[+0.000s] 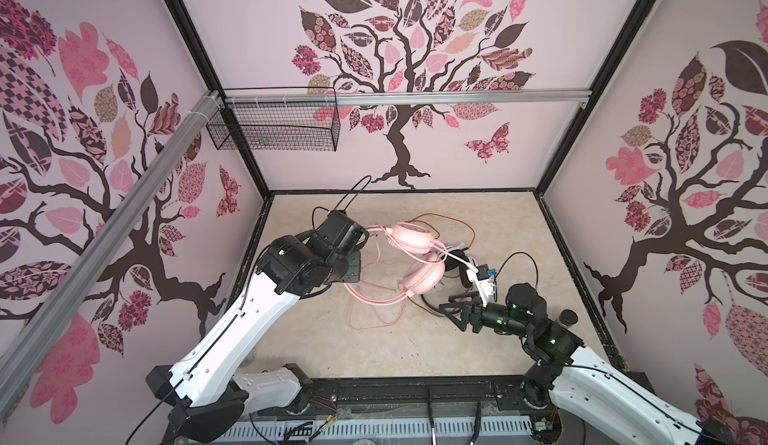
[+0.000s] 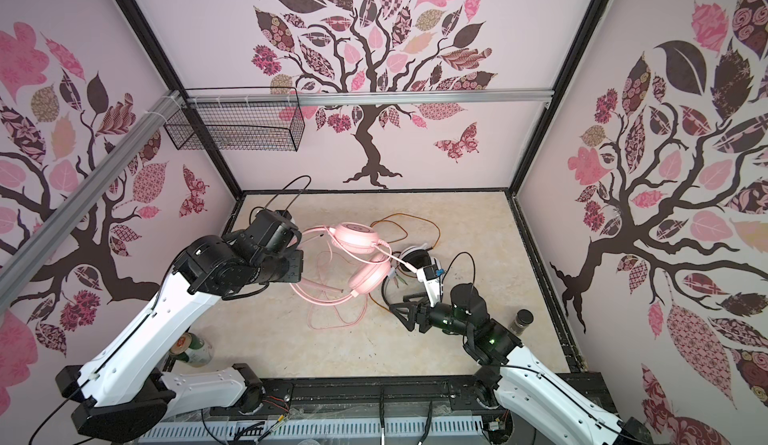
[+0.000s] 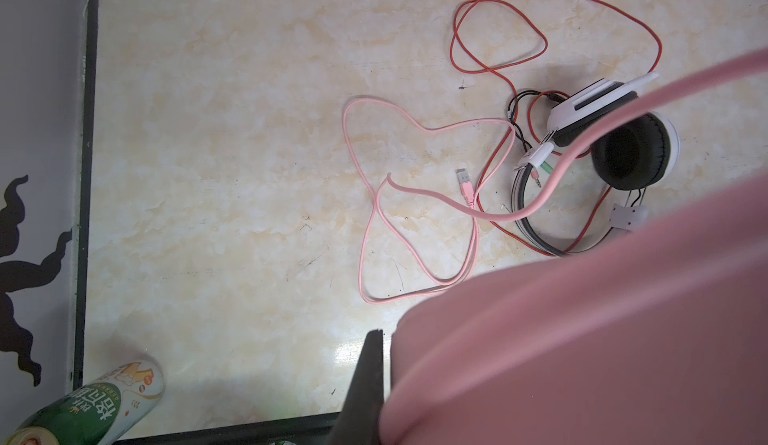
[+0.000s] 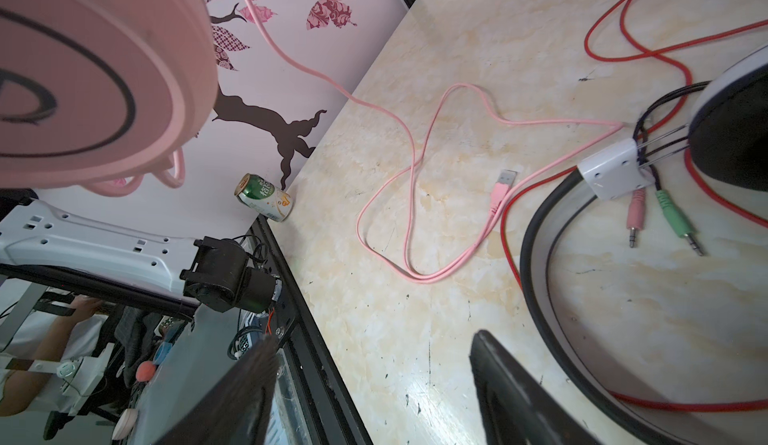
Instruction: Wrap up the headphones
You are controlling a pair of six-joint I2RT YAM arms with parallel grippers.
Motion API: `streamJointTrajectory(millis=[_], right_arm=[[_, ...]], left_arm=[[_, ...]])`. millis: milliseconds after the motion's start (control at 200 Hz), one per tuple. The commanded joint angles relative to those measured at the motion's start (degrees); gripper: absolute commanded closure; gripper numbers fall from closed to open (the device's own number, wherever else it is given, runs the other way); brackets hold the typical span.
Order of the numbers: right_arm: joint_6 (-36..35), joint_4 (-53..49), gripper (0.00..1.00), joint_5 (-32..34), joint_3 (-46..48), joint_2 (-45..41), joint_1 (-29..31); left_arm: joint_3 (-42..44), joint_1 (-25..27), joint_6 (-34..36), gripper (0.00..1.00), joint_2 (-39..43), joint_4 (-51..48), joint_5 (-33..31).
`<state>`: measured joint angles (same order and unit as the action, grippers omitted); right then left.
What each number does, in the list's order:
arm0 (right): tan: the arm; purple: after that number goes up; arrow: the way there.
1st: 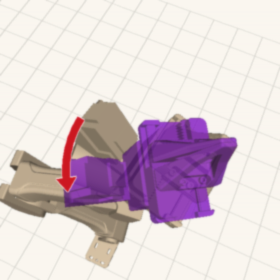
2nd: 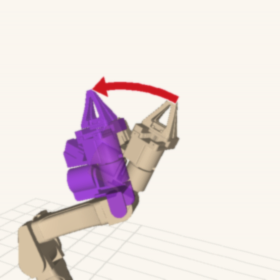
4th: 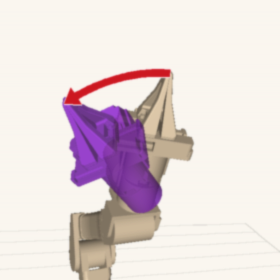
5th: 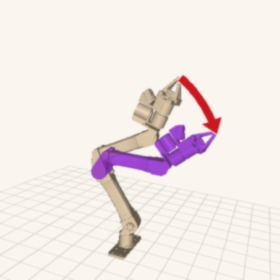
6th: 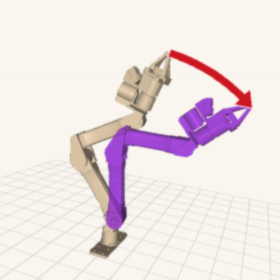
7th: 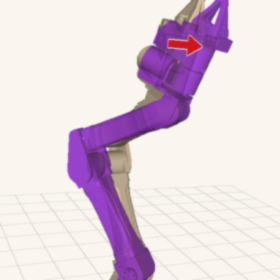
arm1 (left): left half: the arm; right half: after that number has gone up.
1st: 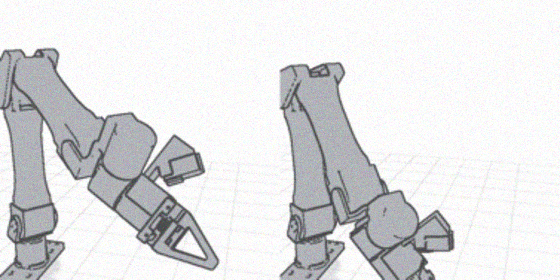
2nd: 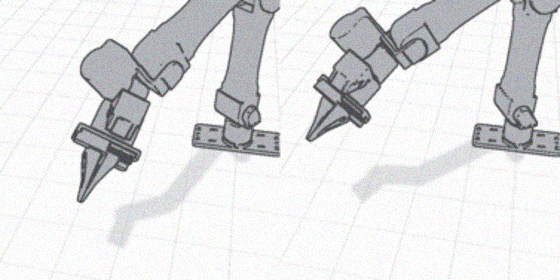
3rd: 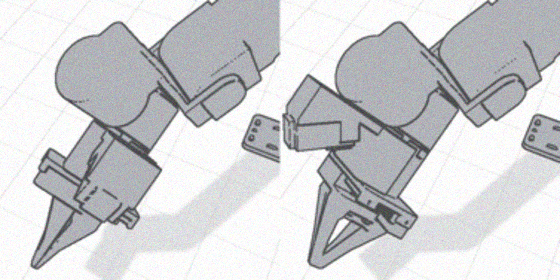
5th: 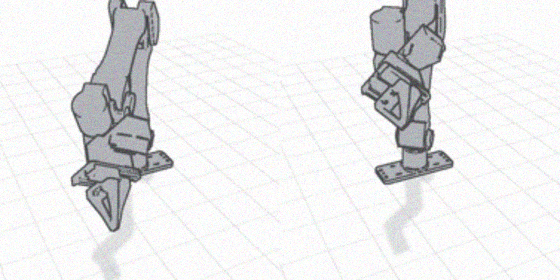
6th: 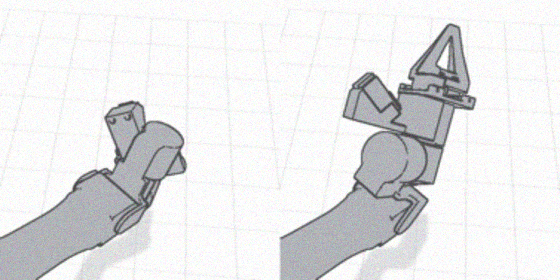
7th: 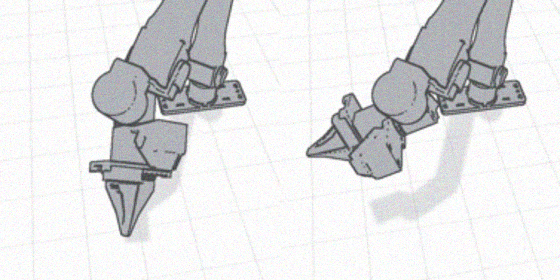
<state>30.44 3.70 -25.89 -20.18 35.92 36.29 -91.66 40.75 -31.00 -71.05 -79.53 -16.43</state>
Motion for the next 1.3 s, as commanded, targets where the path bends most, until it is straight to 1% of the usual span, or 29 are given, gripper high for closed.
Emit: streamJointTrajectory(millis=[0,85,165,260,340,435,495,610,650,705,865,980,1075,1160,1235,1295], right_arm=[[-0.9,1.6,0.23,1.9,-0.1,0.5,-0.1],[-4.0,1.9,0.24,3.7,-0.3,3.7,-0.1],[-7.3,2.0,0.24,4.8,-1.9,7.6,-0.1],[-9.8,-2.8,0.26,10.7,-5.9,12.0,-0.2],[-11.4,-1.7,0.27,8.7,-6.5,14.2,-0.3],[-9.9,5.1,0.26,5.7,-3.7,14.2,-0.4],[-10.2,8.2,0.25,4.0,-2.6,14.9,-0.3],[-12.8,9.7,0.24,1.8,-3.4,19.1,-0.4],[-13.2,10.1,0.24,1.9,-3.8,20.6,-0.4],[-12.3,11.3,0.24,1.7,-4.0,22.3,-0.7],[-10.1,16.7,0.22,-1.7,-3.1,25.2,-1.1],[-7.5,17.8,0.22,-0.2,-3.7,27.5,-1.1],[-8.2,18.3,0.23,-1.3,-4.6,29.0,-1.1],[-8.2,19.2,0.23,-1.7,-4.8,29.3,-1.1],[-8.3,19.4,0.25,-0.7,-5.2,29.6,-1.1],[-8.4,19.3,0.25,-0.1,-5.9,30.2,-1.1]], left_arm=[[0.6,-0.2,0.7,1.00,0.1,4.0,-0.1],[0.5,-0.2,1.3,1.00,-0.5,4.5,-0.5],[1.1,-0.2,2.6,1.00,-0.2,6.9,0.8],[0.7,-0.2,3.4,1.00,-0.8,9.2,1.3],[-0.9,-0.2,4.4,1.00,-2.3,9.9,0.8],[-3.1,-0.4,5.8,1.00,-4.2,10.2,1.4],[-4.1,-2.0,6.8,1.00,-5.1,10.7,4.9],[-5.1,-8.6,6.6,1.00,-7.5,11.6,15.9],[-5.6,-10.6,6.5,1.00,-8.3,11.8,17.7],[-6.5,-12.3,6.6,1.00,-9.1,11.4,18.5],[-10.3,-13.4,6.5,1.00,-11.2,9.1,17.4],[-11.6,-13.3,5.7,1.00,-11.3,7.8,17.7],[-11.7,-13.3,3.8,1.00,-11.5,6.5,16.7],[-11.7,-13.0,0.2,1.00,-11.1,4.5,13.3],[-12.1,-11.8,-4.6,1.00,-10.4,2.1,7.2],[-13.0,-10.5,-7.4,1.00,-10.3,0.5,3.9]])
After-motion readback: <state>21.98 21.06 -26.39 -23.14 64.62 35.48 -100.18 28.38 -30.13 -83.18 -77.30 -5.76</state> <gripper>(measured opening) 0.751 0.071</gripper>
